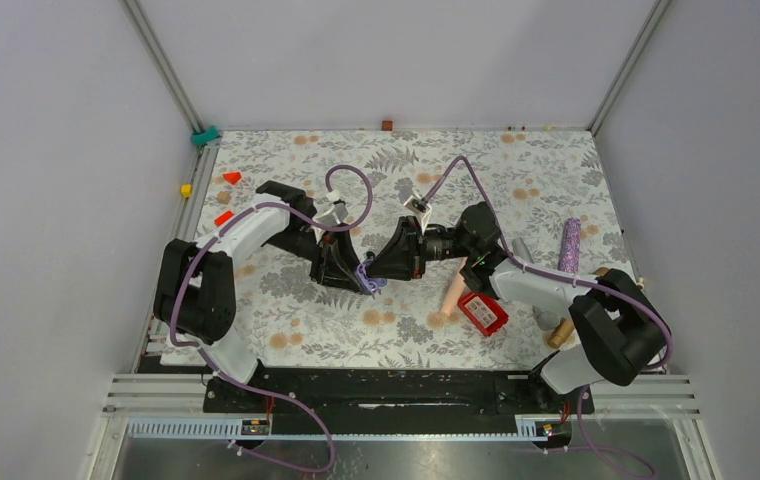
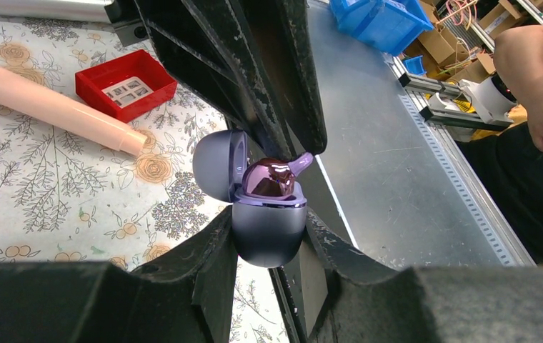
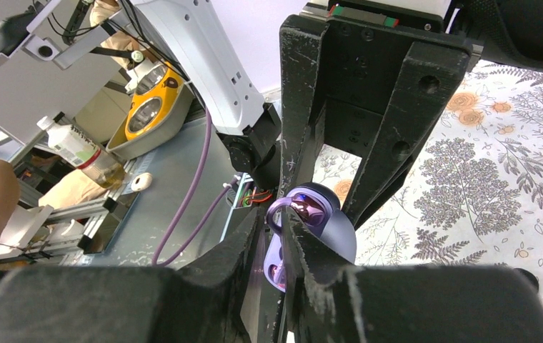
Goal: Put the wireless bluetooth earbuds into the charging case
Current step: Place the earbud in the charging case.
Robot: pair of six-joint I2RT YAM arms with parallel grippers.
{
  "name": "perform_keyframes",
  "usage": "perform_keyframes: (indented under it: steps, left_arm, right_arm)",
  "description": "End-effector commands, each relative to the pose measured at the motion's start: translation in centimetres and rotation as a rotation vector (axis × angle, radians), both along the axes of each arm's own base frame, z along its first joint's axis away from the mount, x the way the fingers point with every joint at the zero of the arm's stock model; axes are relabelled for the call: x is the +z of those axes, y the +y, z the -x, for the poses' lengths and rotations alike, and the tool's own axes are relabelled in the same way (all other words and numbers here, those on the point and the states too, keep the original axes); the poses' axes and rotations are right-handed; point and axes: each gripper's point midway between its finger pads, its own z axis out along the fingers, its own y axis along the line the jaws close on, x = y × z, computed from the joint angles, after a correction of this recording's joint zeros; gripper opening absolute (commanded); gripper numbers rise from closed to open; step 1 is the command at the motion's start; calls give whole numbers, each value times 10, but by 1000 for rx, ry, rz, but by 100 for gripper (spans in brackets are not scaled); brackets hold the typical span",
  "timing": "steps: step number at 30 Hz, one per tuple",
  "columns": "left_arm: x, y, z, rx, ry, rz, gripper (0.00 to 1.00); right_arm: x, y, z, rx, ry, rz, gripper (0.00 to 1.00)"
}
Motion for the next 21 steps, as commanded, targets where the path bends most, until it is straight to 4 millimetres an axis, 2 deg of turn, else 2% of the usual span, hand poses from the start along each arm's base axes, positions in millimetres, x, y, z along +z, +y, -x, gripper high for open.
perform_keyframes:
  steps: [1,21]
  left_arm:
    - [37,-8,3,53,27,137,0]
    - [39,-8,3,54,28,138,0]
  right_arm:
    - [14,1,-7,-44,-99,-18,24]
    - [8,-3,-16,-106,-190,70,30]
